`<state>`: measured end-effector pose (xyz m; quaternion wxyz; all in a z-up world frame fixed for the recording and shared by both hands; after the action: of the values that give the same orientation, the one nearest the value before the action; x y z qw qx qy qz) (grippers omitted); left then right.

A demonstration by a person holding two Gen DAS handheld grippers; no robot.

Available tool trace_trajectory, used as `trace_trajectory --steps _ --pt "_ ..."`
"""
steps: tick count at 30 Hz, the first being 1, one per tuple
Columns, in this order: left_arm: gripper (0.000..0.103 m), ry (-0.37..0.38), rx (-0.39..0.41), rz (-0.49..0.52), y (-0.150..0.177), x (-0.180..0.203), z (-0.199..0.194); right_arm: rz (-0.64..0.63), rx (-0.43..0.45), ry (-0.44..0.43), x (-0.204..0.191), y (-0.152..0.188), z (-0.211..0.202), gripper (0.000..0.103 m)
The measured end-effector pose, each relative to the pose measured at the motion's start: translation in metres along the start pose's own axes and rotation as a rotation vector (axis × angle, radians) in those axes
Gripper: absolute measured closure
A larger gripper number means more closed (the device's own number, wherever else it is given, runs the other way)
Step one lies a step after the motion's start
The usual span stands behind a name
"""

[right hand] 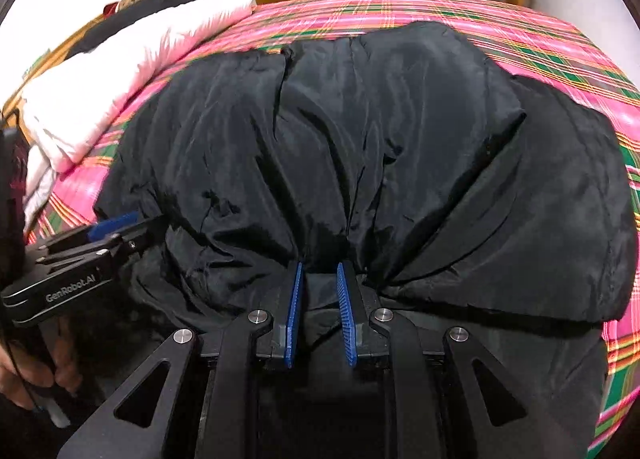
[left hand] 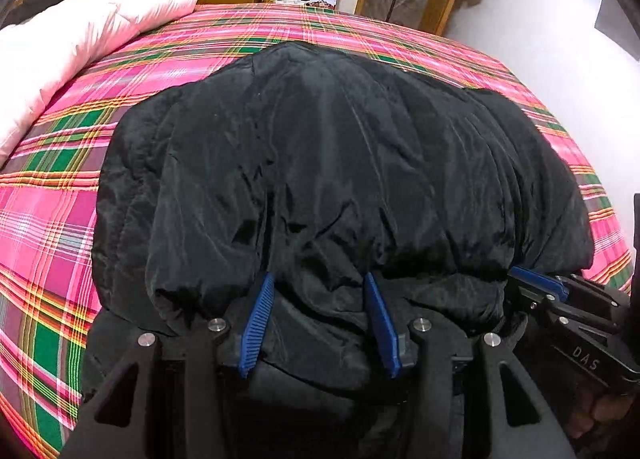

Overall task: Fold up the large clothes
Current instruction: 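Open both grippers and pull them back from the folded jacket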

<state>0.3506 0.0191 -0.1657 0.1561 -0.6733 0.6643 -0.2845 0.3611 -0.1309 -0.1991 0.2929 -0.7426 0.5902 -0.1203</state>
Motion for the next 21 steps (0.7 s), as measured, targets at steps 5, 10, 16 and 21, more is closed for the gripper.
trace_trajectory --steps 5,10,16,21 --pt "0.052 -0.001 0.005 -0.01 0.003 0.003 0.002 0.019 -0.001 -0.005 0.001 0.001 0.002 0.086" --pt "0.052 -0.006 0.012 -0.007 0.004 0.003 0.001 0.016 0.0 -0.003 0.006 0.005 0.002 0.087" --pt "0.052 -0.009 0.014 -0.002 0.006 0.005 0.0 0.004 -0.004 0.013 0.005 0.008 0.003 0.087" --pt "0.052 -0.019 0.02 0.004 0.005 0.008 -0.001 0.006 -0.016 0.022 -0.004 0.006 0.005 0.087"
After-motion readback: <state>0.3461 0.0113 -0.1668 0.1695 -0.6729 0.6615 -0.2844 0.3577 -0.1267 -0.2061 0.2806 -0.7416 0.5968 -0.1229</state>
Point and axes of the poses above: each gripper's, at about its wrist camera, not at the fingertips, and z roughly the way its jaws point, x to its right, y to its underside, the point moved 6 cm from there along z, roughly the way its jaws point, and after that the axes turned 2 degrees about x, right-handed, at the moved point
